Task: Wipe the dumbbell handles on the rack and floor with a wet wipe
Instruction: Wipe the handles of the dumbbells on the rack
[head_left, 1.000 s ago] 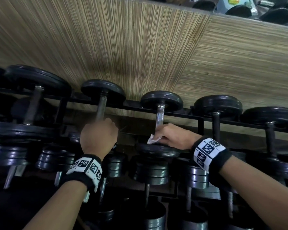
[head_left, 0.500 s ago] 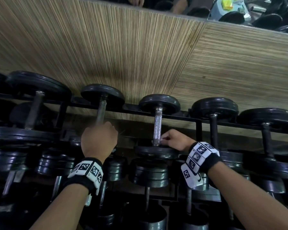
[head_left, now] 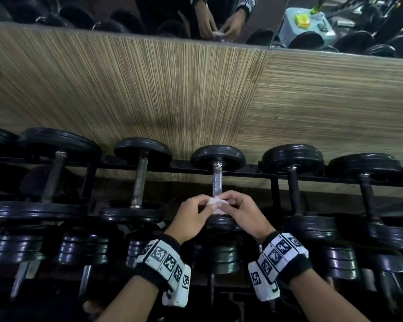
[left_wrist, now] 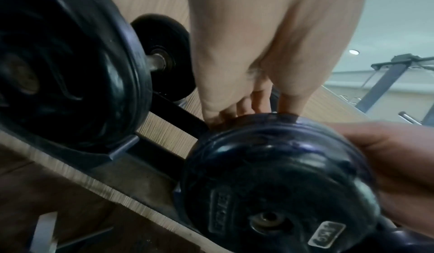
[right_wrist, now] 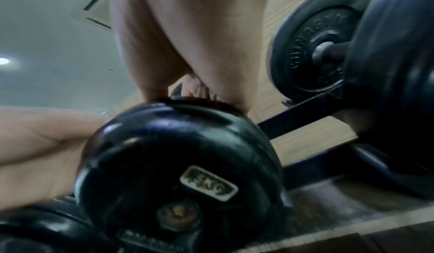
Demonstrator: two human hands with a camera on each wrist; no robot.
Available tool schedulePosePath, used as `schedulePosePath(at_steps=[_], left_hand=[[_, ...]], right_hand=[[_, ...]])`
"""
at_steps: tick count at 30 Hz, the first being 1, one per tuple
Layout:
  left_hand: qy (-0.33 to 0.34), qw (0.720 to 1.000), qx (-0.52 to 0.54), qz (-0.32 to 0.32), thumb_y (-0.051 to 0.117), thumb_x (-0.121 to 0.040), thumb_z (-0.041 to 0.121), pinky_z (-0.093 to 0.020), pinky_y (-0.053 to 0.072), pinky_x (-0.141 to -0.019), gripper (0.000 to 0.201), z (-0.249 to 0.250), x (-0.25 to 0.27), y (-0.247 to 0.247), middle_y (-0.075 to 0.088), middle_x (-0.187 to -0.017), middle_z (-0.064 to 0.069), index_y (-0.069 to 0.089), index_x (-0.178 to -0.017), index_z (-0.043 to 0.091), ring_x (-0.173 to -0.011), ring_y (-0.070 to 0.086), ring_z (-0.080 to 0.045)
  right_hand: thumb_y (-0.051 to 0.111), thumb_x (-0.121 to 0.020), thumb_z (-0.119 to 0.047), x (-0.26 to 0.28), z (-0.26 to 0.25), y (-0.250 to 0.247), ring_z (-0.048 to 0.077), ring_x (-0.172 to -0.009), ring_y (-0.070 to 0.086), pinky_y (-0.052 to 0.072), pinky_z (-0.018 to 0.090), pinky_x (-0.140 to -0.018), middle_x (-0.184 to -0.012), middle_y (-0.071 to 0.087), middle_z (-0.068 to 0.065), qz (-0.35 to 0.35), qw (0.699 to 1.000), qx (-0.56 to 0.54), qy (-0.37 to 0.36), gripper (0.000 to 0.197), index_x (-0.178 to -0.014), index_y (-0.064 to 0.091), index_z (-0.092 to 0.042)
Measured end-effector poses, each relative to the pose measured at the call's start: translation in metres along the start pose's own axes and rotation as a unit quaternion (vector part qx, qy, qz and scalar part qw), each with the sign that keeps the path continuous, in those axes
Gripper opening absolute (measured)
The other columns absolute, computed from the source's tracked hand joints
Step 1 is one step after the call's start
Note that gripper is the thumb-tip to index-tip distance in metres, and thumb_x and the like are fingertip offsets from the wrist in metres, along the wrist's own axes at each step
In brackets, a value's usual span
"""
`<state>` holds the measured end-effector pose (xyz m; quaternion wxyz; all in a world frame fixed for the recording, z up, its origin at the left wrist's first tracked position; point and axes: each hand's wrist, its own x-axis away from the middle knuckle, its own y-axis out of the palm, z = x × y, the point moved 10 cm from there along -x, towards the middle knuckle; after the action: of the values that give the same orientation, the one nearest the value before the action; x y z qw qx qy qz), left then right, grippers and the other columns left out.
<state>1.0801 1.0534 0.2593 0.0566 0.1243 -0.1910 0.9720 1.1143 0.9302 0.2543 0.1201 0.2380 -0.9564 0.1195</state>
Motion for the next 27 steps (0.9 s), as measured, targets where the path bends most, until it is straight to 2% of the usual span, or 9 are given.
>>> schedulePosePath(at_steps=[3,6,9,12,14,17,23,25,27], left_hand=[[-0.039,0.997,-0.050,0.047,0.064,-0.094,0.019,-0.022,0.042,-0.075,0.007,-0.018,-0.013,-0.013,0.071,-0.090,0.005,0.069,-0.091,0.016,-0.086,0.064,-0.012],[-0.134,0.977,-0.130,0.104,0.060,-0.093,0.013,-0.024,0.036,-0.069,0.011,-0.045,-0.020,-0.032,0.067,-0.087,-0.005,0.070,-0.090,0.008,-0.088,0.063,-0.024],[-0.189,0.975,-0.114,0.002,0.069,-0.092,0.020,-0.026,0.044,-0.083,0.018,-0.065,-0.036,-0.013,0.073,-0.100,-0.009,0.076,-0.100,0.006,-0.094,0.065,-0.020],[-0.214,0.972,0.032,-0.088,0.066,-0.095,0.016,-0.022,0.046,-0.081,0.018,-0.064,-0.037,0.014,0.074,-0.094,-0.008,0.075,-0.106,0.005,-0.081,0.063,-0.013],[-0.216,0.967,0.097,-0.091,0.060,-0.097,0.010,-0.018,0.046,-0.078,0.017,-0.062,-0.034,0.019,0.072,-0.083,-0.003,0.075,-0.097,0.002,-0.078,0.062,-0.011],[-0.206,0.973,0.084,-0.062,0.057,-0.098,0.009,-0.010,0.045,-0.072,0.020,-0.057,-0.025,0.013,0.069,-0.085,-0.006,0.072,-0.090,-0.003,-0.079,0.060,-0.012],[-0.155,0.986,-0.038,-0.048,0.056,-0.098,0.015,-0.028,0.038,-0.072,0.030,-0.057,-0.022,-0.006,0.057,-0.071,-0.003,0.065,-0.078,-0.005,-0.073,0.053,-0.014],[-0.150,0.984,-0.097,-0.029,0.055,-0.098,0.016,-0.030,0.036,-0.071,0.031,-0.059,-0.030,-0.012,0.055,-0.072,-0.006,0.063,-0.077,-0.005,-0.075,0.053,-0.018],[-0.156,0.977,-0.143,-0.020,0.055,-0.098,0.014,-0.028,0.038,-0.071,0.029,-0.058,-0.038,-0.011,0.060,-0.075,-0.005,0.068,-0.074,0.004,-0.078,0.056,-0.018]], right_hand=[[0.067,-0.096,-0.021,0.008,0.014,-0.015,0.015,-0.078,0.066,0.054,0.035,-0.083,-0.077,0.072,-0.002,0.111,0.994,0.009,-0.006,0.006,-0.101,0.071,-0.020],[0.054,-0.103,-0.030,0.014,0.027,-0.018,0.016,-0.079,0.069,0.053,0.042,-0.088,-0.076,0.073,0.002,0.187,0.982,0.008,0.020,0.019,-0.097,0.070,-0.020],[0.046,-0.105,-0.039,0.019,0.030,-0.019,0.009,-0.077,0.066,0.050,0.034,-0.083,-0.072,0.069,-0.006,0.216,0.974,0.055,0.041,0.031,-0.092,0.071,-0.025],[0.042,-0.105,-0.041,0.020,0.029,-0.019,0.007,-0.075,0.064,0.049,0.034,-0.081,-0.069,0.067,-0.008,0.222,0.971,0.076,0.048,0.036,-0.090,0.070,-0.026],[0.041,-0.106,-0.042,0.021,0.027,-0.020,0.006,-0.073,0.063,0.049,0.034,-0.080,-0.068,0.066,-0.007,0.230,0.969,0.082,0.047,0.038,-0.087,0.070,-0.026],[0.039,-0.105,-0.044,0.022,0.025,-0.020,0.006,-0.072,0.063,0.050,0.035,-0.079,-0.068,0.067,-0.007,0.236,0.966,0.091,0.046,0.041,-0.084,0.070,-0.027],[0.040,-0.105,-0.041,0.023,0.025,-0.021,0.004,-0.073,0.063,0.049,0.033,-0.078,-0.070,0.067,-0.017,0.236,0.966,0.093,0.044,0.040,-0.082,0.070,-0.027],[0.041,-0.105,-0.040,0.023,0.026,-0.021,0.004,-0.073,0.063,0.050,0.034,-0.078,-0.070,0.067,-0.016,0.239,0.966,0.090,0.044,0.039,-0.081,0.070,-0.027],[0.041,-0.105,-0.040,0.023,0.026,-0.021,0.005,-0.073,0.063,0.050,0.035,-0.079,-0.069,0.067,-0.016,0.240,0.966,0.089,0.045,0.039,-0.081,0.069,-0.028]])
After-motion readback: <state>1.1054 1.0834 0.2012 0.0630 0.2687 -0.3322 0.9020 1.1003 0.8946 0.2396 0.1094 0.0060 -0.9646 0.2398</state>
